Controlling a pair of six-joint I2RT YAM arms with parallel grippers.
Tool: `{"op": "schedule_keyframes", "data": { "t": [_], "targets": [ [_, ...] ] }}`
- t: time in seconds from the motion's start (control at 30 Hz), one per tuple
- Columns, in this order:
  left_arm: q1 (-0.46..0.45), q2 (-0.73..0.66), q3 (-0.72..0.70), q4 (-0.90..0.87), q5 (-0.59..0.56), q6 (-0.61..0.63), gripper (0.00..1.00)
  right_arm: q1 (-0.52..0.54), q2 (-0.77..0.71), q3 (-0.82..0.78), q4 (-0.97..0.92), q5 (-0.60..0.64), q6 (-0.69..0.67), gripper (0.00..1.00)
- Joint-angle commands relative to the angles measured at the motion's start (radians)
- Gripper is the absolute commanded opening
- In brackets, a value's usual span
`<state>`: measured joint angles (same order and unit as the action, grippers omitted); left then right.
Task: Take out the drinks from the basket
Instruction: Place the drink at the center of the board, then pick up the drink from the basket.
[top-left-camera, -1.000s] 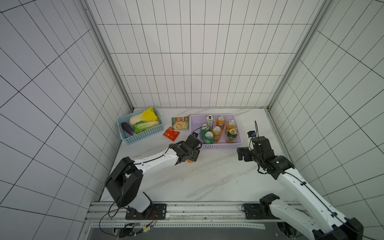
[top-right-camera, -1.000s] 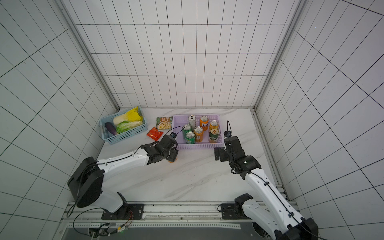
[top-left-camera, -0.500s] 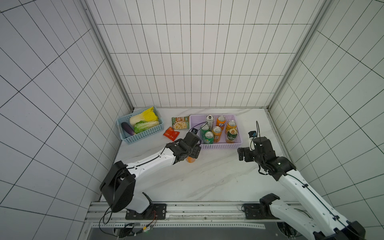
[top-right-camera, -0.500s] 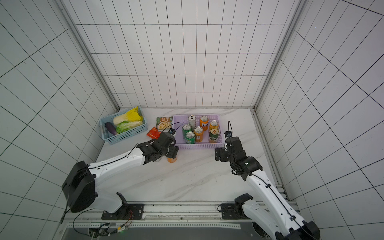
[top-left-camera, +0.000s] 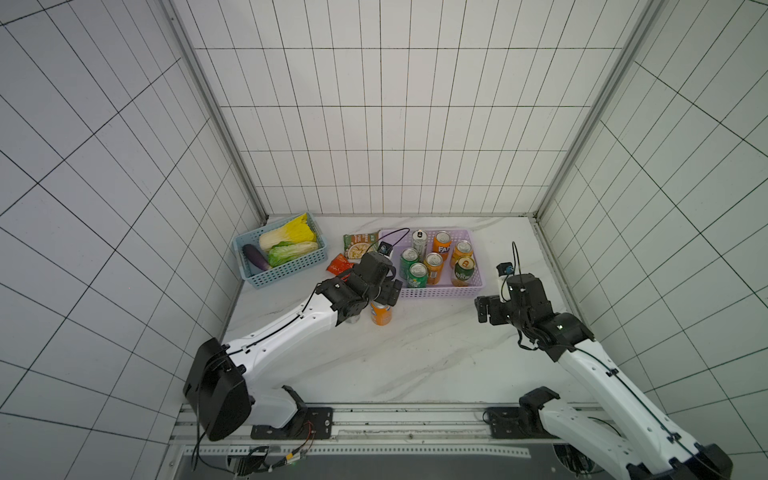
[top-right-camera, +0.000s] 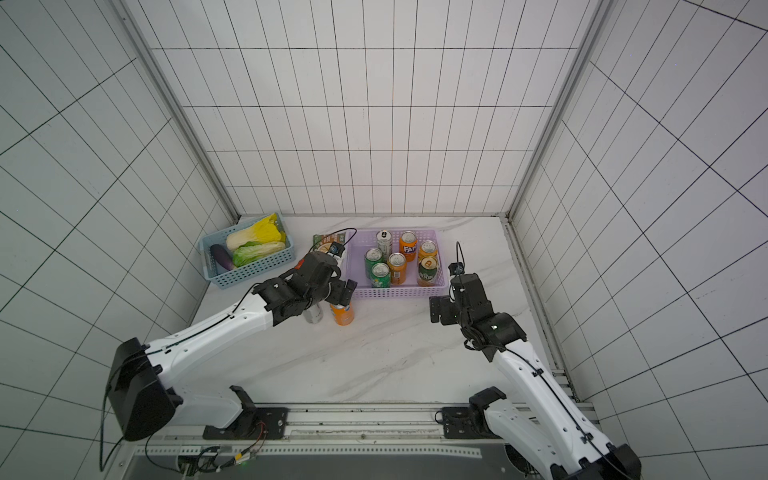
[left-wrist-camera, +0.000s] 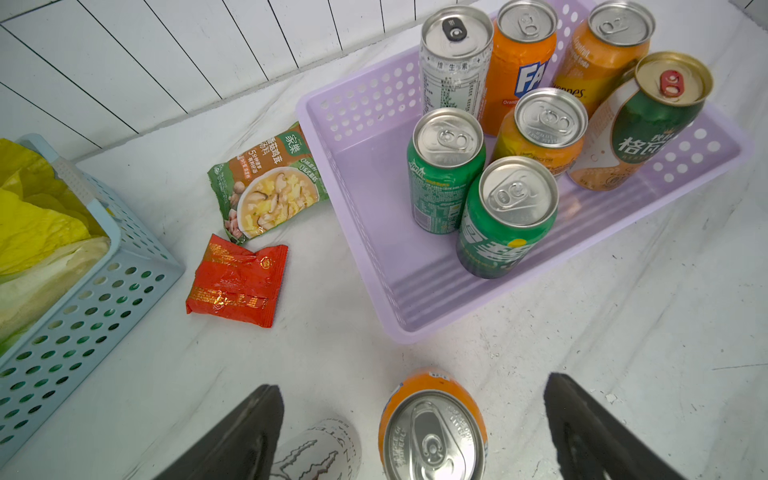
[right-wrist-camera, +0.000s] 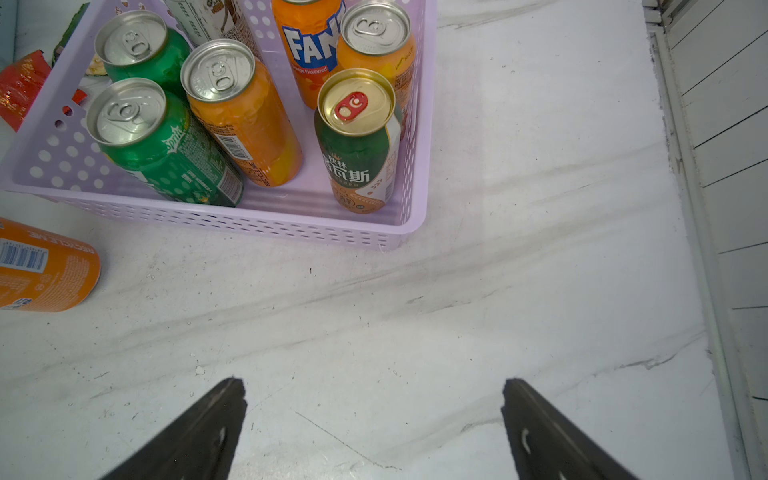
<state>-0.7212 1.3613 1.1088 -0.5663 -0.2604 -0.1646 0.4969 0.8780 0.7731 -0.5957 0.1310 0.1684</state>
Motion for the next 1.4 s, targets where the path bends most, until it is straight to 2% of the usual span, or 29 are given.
{"op": "schedule_keyframes", "data": {
  "t": [0.0, 0.43, 0.6, 0.73, 0.97, 1.1, 1.37],
  "targets": [
    [0.046, -0.053, 0.032, -0.009, 0.078, 0.005, 0.98, -0.009, 0.012, 0.067, -0.016, -0.023, -0.010, 1.00],
    [0.275, -0.205, 0.067, -0.052, 0.320, -0.024, 0.98, -0.009, 0.194, 0.227, 0.000, -0.100, -0.049, 1.00],
    [0.336, -0.192, 0.114, -0.073, 0.331, 0.018, 0.98, -0.006, 0.311, 0.326, 0.030, -0.138, -0.048, 1.00],
    [0.397, -0.165, 0.114, -0.020, 0.331, 0.026, 0.98, 0.005, 0.418, 0.406, 0.053, -0.135, -0.055, 0.99],
    [0.491, -0.105, 0.049, 0.094, 0.347, -0.034, 0.98, 0.051, 0.598, 0.566, 0.074, -0.100, -0.079, 0.99],
    [0.552, -0.095, 0.004, 0.122, 0.396, -0.085, 0.98, 0.081, 0.694, 0.657, 0.081, -0.082, -0.097, 0.99],
    [0.591, -0.077, -0.035, 0.155, 0.444, -0.124, 0.99, 0.107, 0.916, 0.834, 0.100, -0.095, -0.102, 1.00]
  ]
}}
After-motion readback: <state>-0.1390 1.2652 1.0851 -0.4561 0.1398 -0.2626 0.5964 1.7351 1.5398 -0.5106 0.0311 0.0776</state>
